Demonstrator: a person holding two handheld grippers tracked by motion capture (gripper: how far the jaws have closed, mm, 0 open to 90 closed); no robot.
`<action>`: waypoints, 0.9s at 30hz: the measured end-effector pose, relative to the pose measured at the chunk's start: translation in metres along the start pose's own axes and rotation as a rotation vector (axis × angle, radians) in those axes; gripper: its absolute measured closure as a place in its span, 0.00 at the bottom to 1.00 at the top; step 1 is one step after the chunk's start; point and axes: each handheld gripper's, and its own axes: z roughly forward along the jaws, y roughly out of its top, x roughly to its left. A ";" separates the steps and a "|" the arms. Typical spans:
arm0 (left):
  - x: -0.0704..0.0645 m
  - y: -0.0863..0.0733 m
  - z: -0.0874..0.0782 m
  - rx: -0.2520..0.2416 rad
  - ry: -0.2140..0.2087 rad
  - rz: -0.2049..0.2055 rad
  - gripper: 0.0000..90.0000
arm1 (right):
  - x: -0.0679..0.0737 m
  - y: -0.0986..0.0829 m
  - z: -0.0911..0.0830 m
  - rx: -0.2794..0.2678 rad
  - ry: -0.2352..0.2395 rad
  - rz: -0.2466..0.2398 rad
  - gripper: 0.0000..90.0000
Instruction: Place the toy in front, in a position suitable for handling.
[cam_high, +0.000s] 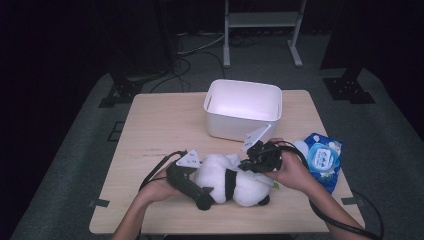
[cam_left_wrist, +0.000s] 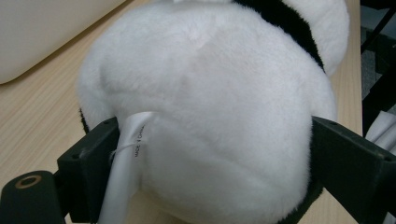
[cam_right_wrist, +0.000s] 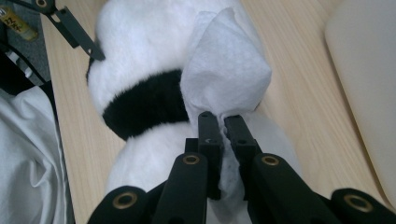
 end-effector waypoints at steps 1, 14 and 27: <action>0.000 0.000 0.000 0.000 0.000 0.000 0.10 | -0.001 -0.003 -0.002 -0.005 -0.001 0.006 0.96; 0.000 -0.001 0.000 -0.002 -0.004 -0.008 0.10 | -0.014 -0.044 -0.018 -0.052 -0.023 0.104 0.96; 0.001 -0.001 0.001 -0.002 -0.003 -0.008 0.10 | -0.022 -0.074 -0.023 -0.059 -0.032 0.165 0.96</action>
